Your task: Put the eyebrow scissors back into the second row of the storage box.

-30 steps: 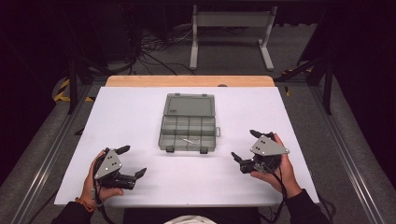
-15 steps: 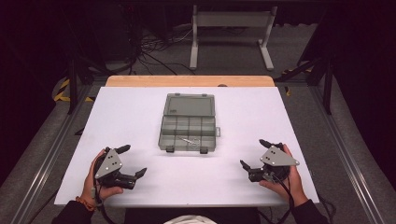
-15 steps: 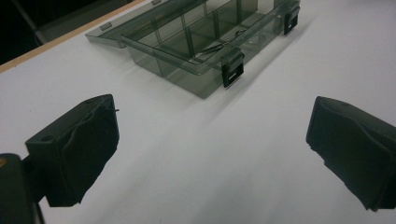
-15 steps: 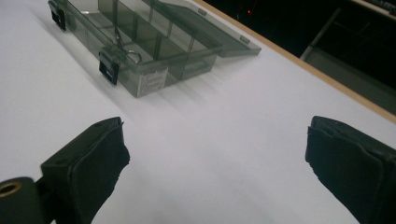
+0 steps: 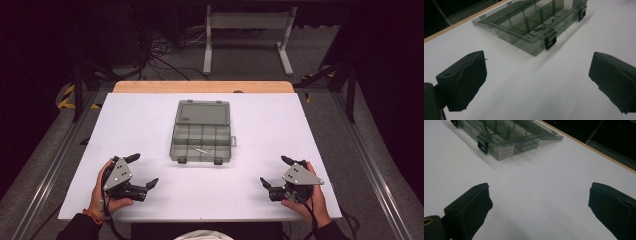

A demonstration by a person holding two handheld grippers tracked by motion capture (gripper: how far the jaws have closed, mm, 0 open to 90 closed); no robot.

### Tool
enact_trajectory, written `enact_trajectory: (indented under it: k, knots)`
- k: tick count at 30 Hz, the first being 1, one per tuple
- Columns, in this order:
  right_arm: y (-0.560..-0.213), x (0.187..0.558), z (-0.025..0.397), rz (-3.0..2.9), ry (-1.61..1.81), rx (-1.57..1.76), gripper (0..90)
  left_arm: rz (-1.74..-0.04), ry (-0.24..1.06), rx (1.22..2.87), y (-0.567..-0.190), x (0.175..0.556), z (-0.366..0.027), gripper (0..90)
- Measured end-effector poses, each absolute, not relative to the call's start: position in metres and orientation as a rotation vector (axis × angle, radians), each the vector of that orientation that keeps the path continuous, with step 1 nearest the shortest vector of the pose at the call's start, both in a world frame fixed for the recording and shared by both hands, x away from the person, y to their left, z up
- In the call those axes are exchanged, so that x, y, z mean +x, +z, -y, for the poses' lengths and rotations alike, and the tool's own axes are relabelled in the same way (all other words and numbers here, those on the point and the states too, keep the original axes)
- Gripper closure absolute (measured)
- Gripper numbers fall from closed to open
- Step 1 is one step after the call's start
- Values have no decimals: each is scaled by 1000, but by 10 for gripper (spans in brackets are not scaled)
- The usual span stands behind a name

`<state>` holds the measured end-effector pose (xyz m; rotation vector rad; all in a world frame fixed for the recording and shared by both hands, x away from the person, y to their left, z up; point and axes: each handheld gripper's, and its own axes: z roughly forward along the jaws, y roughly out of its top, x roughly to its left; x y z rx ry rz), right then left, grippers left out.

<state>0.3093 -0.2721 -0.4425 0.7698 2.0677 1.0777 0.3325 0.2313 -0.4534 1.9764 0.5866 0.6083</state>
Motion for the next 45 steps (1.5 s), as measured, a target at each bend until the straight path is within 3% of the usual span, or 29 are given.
enact_trajectory:
  k: [45]
  knots:
    - [-445,309,268,-2062,1054,745,56,-597,592,1985,-455,334,-229,30]
